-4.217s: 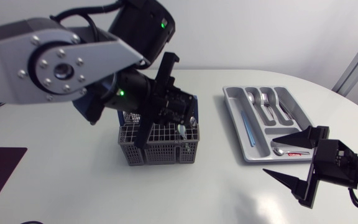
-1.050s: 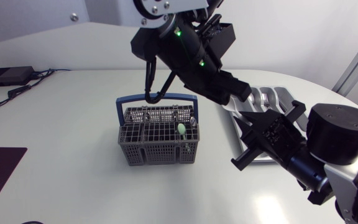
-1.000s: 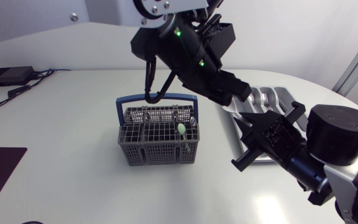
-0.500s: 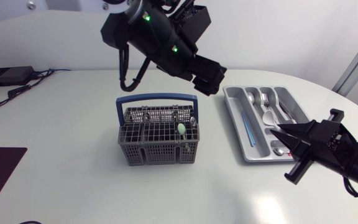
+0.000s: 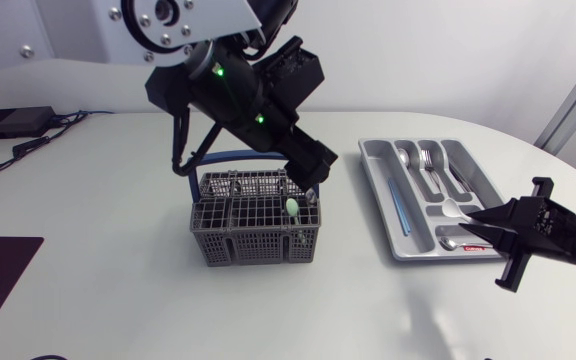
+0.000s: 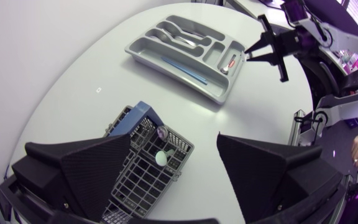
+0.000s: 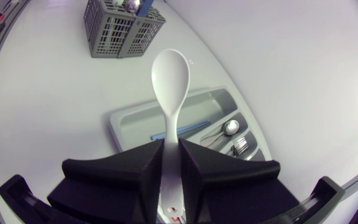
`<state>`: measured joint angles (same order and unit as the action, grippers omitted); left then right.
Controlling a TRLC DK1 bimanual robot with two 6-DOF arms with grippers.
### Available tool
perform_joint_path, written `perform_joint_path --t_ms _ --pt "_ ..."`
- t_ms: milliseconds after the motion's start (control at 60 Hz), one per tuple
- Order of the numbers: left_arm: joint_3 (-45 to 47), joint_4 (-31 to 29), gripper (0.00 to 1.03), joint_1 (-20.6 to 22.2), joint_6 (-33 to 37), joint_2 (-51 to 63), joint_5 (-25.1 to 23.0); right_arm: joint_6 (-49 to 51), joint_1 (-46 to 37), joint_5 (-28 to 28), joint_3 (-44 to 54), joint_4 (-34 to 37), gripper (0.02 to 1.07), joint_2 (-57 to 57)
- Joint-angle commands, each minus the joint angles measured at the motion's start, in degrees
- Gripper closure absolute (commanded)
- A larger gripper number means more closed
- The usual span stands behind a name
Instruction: Unload the cutlery basket into the drawer organizer.
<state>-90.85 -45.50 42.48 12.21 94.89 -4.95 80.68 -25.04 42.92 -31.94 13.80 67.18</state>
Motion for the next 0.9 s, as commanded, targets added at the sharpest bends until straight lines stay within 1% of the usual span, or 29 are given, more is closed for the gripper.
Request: perform_joint_path --t_ms 0,183,417,600,683,883 --pt "2.3 0.1 0.07 0.2 3.3 -1.5 1.0 8.2 -1.2 -0.9 -5.6 3.3 0.89 5.0" --pt "3.6 -0.3 0.07 -0.7 7.1 -1.4 1.4 15.7 -1.8 -6.9 -15.4 9.6 0.9 15.1" --pt "3.9 -2.1 0.07 -2.4 11.0 -0.8 1.7 24.4 -1.9 -14.7 -22.0 14.5 0.92 24.8" --pt "3.9 -4.3 0.07 -2.6 14.3 -0.1 1.8 27.2 -1.4 -20.1 -24.8 14.8 0.92 30.1" --pt "3.7 -5.7 0.07 -2.6 16.4 0.6 1.7 27.9 -1.2 -21.2 -26.8 16.4 0.92 31.9" --pt "5.2 -6.2 0.07 -2.5 21.6 2.0 1.7 31.3 -0.5 -23.9 -26.8 17.6 0.92 33.5"
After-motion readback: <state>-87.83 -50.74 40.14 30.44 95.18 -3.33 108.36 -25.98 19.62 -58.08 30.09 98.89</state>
